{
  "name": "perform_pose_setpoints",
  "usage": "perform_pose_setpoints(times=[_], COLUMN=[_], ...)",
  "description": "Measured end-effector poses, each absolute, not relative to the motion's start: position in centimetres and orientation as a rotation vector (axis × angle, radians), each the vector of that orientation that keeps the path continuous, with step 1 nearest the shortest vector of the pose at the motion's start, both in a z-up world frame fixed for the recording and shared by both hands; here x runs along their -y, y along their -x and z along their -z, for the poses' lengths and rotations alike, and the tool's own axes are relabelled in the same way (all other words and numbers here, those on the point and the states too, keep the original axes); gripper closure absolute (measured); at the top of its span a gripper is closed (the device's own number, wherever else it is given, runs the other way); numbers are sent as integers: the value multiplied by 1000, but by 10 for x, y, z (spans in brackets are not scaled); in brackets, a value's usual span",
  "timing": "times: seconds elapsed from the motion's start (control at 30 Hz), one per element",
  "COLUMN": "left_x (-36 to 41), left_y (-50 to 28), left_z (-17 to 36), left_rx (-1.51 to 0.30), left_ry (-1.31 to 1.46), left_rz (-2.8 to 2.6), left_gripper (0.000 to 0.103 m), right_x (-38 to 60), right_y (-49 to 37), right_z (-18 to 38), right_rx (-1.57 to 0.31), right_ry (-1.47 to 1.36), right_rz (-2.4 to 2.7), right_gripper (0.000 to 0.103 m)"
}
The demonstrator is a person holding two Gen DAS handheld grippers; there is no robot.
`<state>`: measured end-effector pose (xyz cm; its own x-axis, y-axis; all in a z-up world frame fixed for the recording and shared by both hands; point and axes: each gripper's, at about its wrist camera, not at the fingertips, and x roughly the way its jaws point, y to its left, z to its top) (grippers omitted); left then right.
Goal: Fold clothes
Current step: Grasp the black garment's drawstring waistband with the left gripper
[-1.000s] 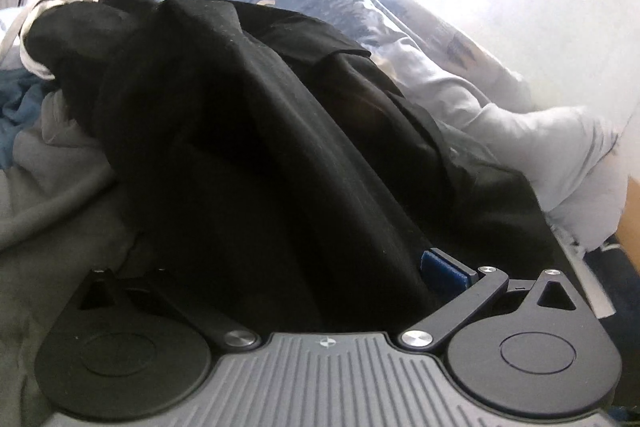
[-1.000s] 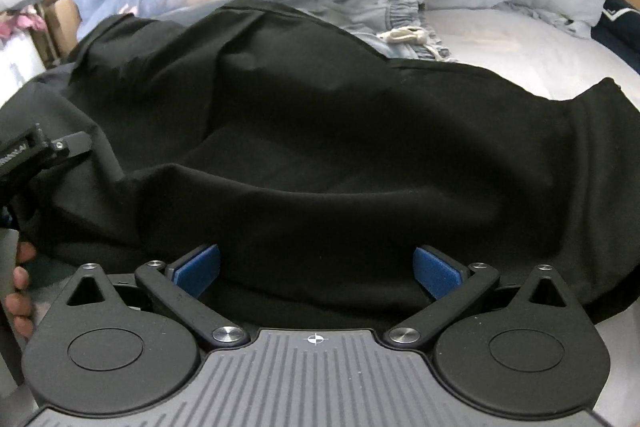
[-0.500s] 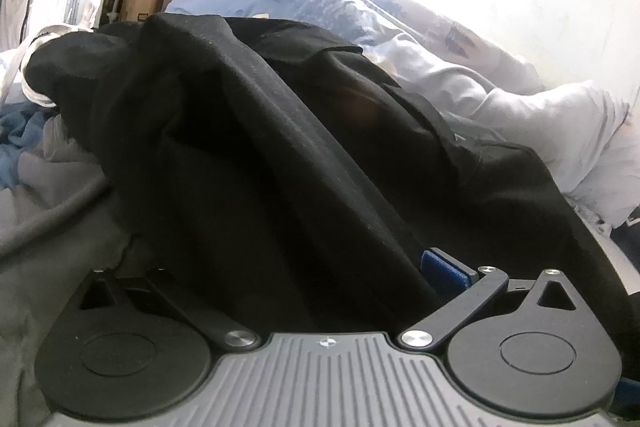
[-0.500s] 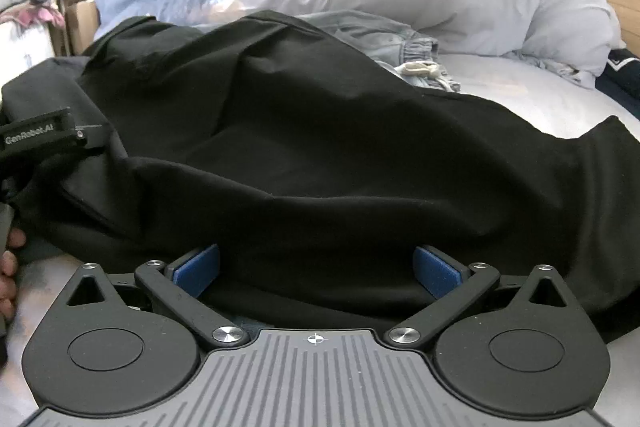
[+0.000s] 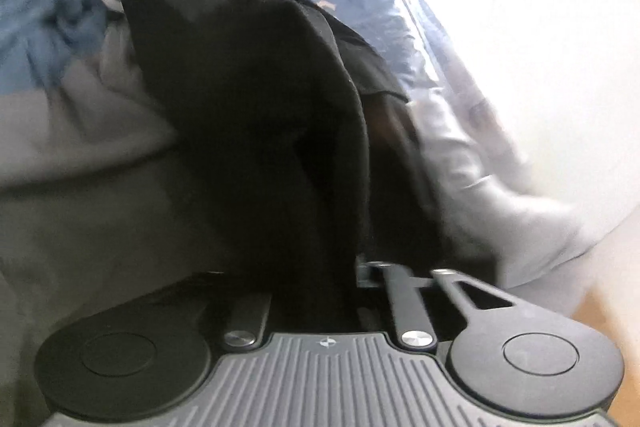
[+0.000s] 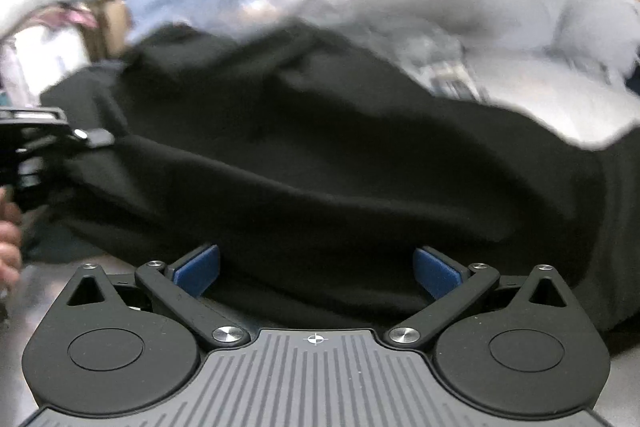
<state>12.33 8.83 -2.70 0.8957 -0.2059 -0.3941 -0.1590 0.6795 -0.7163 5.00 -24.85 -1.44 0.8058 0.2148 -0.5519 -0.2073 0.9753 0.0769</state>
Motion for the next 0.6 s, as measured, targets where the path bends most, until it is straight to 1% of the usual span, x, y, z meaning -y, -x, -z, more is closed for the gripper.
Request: perform_pose_setpoints(times=[0.1, 0.23, 0.6], left_x=[-100, -107, -118], left_y=[-120, -117, -115], left_z=[23, 15, -1], left_rx=[-459, -418, -380], left_ry=[952, 1059, 1172], left_rz=[75, 123, 177], left_gripper=[91, 91, 91], right_x=[235, 217, 177], right_y=[-38, -23, -23], right_z=[7, 10, 32], right_rx=[-486, -404, -318], right_ry=[87, 251, 529], right_rz=[-270, -348, -310], right_gripper=[0, 0, 0])
